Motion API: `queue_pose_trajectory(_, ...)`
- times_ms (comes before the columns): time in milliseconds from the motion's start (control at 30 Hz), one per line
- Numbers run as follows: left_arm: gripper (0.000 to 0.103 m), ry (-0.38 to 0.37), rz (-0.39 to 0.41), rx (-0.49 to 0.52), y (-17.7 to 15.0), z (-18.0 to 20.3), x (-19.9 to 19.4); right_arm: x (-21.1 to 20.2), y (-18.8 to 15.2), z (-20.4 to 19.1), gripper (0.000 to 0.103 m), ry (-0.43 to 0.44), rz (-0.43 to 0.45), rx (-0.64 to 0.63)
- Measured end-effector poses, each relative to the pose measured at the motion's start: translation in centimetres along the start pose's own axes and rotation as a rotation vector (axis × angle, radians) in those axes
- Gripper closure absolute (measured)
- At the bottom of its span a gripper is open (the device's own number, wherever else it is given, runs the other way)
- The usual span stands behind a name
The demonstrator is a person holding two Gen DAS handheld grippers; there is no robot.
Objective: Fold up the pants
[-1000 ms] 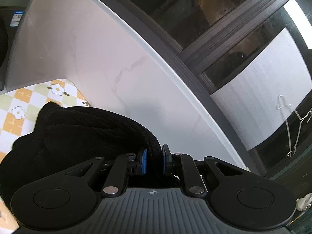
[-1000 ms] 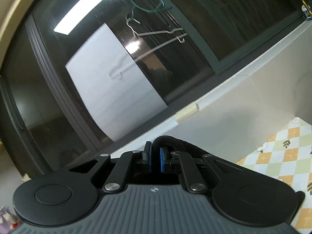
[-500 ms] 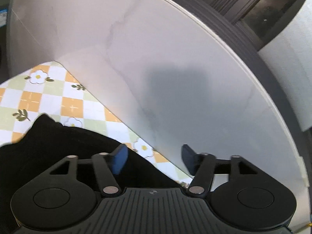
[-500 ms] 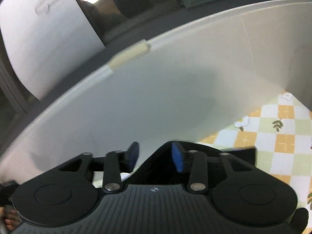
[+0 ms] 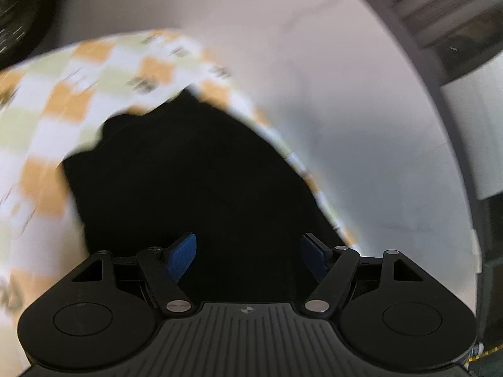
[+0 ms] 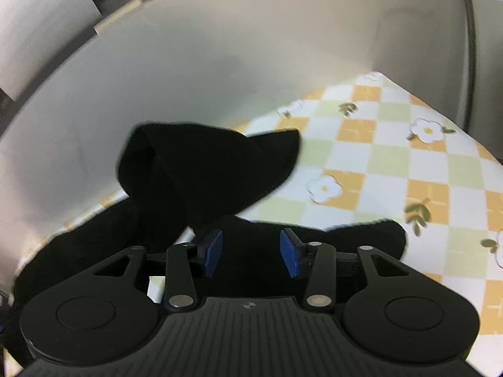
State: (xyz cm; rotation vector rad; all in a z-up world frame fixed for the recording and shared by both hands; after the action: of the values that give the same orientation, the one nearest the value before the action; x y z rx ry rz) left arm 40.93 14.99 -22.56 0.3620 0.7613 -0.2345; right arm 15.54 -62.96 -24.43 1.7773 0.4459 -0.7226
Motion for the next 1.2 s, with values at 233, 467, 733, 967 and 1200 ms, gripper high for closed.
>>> queue_pose_trajectory(233, 0.028, 0.04, -0.045, 0.036, -3.5, 0.8, 3.7, 3.7, 1.4, -3.9, 0.053, -0.05, 0.009, -0.342)
queue_pose_trajectory(467, 0.024, 0.144, -0.026, 0.246, -6.3, 6.0, 8.6, 10.2, 2.1, -9.1, 0.029, -0.003, -0.024, -0.645)
queue_pose_trajectory(733, 0.017, 0.367, 0.003, 0.577, -9.2, 7.6, 13.2, 14.0, 2.9, -7.9, 0.081, -0.052, -0.075, -0.553)
queue_pose_trajectory(967, 0.011, 0.387, 0.015, 0.637, -9.7, 7.1, 14.2, 11.0, 0.0, -9.6, 0.082, 0.079, -0.094, -0.509)
queue_pose_trajectory(1200, 0.006, 0.394, -0.007, 0.66, -8.7, 5.9, 13.7, 6.6, -5.1, -11.9, 0.082, 0.14, -0.09, -0.46)
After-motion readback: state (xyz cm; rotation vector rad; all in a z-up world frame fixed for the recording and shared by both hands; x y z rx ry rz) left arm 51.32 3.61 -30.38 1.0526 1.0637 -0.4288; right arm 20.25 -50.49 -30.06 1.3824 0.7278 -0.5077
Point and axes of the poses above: each gripper's, at about its wrist camera, not at the fingertips, and x roughly the way its jaws point, z to its right, y to its top, the point moved 1 cm from there along x, roughly the way its jaws point, and after that the axes turned 12 degrees about -x, right-handed, at the moved point
